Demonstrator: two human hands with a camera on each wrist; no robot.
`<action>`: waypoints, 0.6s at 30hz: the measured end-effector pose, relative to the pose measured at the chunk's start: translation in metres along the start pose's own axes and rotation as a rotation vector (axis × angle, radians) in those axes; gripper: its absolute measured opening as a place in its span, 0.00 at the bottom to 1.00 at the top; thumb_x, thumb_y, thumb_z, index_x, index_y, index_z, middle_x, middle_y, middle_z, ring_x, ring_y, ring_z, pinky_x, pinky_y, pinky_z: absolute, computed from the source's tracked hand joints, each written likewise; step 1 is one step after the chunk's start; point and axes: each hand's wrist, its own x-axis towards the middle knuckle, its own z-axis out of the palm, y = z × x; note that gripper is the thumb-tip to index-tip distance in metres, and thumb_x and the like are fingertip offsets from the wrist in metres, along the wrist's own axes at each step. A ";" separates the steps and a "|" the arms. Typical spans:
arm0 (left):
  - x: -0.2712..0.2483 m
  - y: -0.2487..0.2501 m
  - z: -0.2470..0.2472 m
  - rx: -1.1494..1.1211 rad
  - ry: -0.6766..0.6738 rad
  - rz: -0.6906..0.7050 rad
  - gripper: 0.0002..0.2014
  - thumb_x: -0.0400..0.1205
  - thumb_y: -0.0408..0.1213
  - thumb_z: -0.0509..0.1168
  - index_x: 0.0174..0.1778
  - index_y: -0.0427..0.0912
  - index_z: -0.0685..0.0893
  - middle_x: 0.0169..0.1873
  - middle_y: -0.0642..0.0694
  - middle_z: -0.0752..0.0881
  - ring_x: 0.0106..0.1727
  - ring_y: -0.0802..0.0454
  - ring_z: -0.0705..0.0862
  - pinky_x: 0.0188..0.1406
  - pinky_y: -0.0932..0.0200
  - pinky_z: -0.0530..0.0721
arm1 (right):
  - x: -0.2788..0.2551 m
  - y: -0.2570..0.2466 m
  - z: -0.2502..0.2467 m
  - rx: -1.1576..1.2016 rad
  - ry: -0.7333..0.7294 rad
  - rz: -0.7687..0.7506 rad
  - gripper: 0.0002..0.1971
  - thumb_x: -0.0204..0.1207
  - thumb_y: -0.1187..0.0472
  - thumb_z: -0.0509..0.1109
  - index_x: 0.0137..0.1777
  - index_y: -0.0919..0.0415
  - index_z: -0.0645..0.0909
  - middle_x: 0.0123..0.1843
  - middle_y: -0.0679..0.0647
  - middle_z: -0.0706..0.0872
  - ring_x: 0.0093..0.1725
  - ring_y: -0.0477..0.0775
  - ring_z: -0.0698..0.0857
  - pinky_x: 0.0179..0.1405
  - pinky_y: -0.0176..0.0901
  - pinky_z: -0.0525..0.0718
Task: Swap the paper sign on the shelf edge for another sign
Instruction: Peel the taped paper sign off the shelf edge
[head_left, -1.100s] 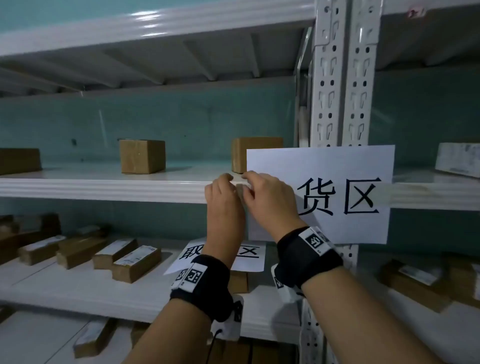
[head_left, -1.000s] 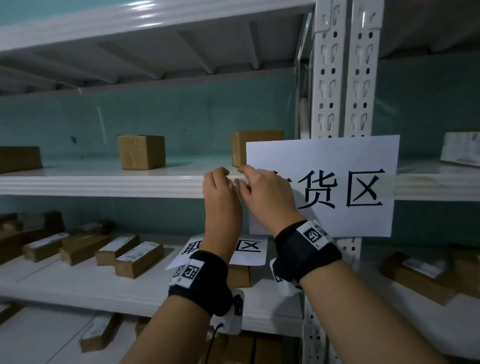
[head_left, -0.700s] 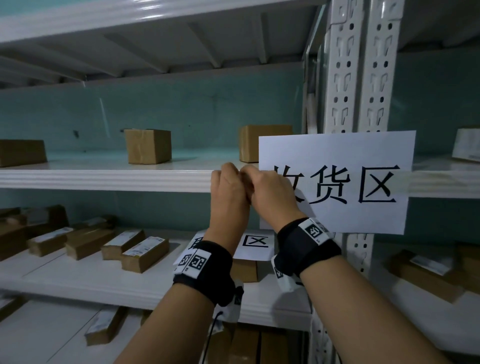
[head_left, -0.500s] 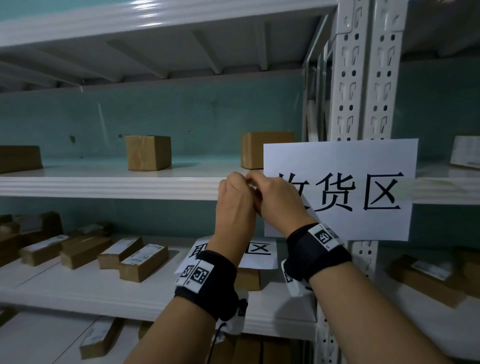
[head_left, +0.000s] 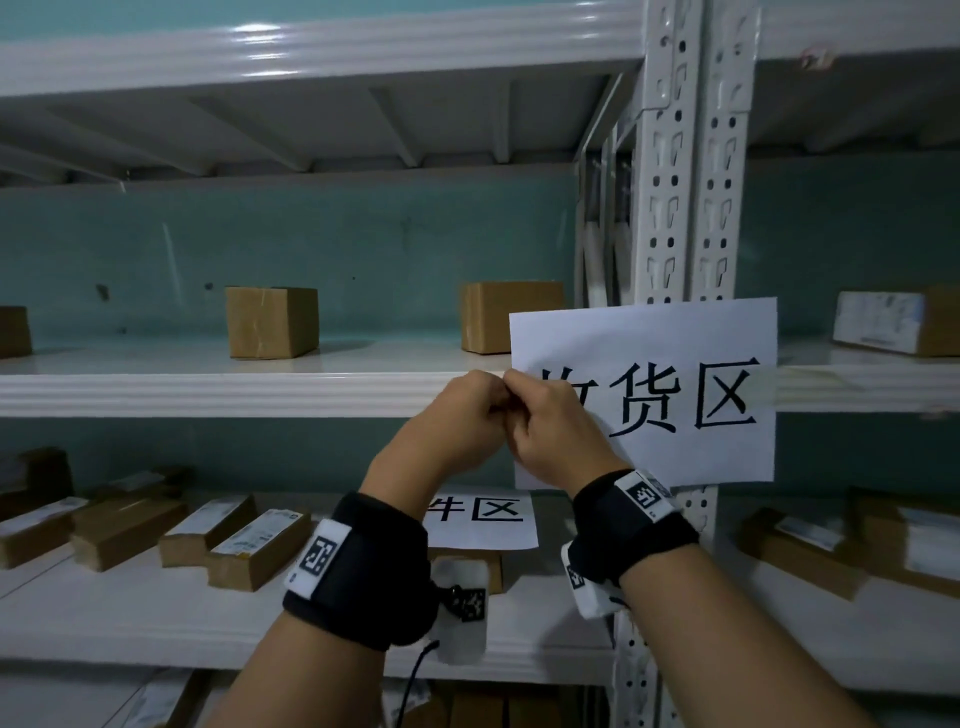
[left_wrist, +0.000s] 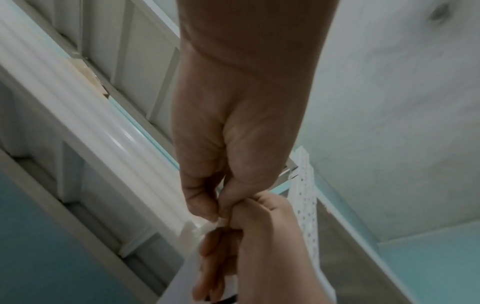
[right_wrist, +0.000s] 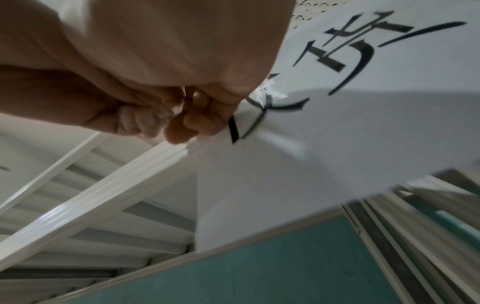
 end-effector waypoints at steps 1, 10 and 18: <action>-0.002 0.004 -0.002 -0.008 0.000 -0.011 0.18 0.81 0.20 0.58 0.29 0.45 0.73 0.28 0.51 0.76 0.31 0.54 0.73 0.28 0.63 0.67 | -0.003 -0.002 -0.003 0.026 0.020 -0.014 0.07 0.77 0.70 0.62 0.48 0.62 0.79 0.37 0.60 0.84 0.35 0.58 0.79 0.33 0.52 0.77; -0.024 0.024 0.004 -0.281 0.289 -0.112 0.07 0.84 0.31 0.65 0.40 0.41 0.78 0.36 0.39 0.86 0.31 0.49 0.77 0.29 0.58 0.72 | -0.017 -0.021 -0.020 0.134 0.187 0.097 0.13 0.85 0.58 0.61 0.40 0.61 0.74 0.35 0.53 0.76 0.37 0.56 0.76 0.37 0.55 0.76; -0.032 0.032 0.022 -0.411 0.297 -0.145 0.03 0.81 0.28 0.65 0.44 0.39 0.81 0.40 0.42 0.87 0.37 0.48 0.83 0.30 0.64 0.77 | -0.032 -0.030 -0.034 0.361 0.202 0.295 0.09 0.76 0.76 0.70 0.46 0.62 0.83 0.44 0.61 0.88 0.45 0.61 0.88 0.46 0.61 0.91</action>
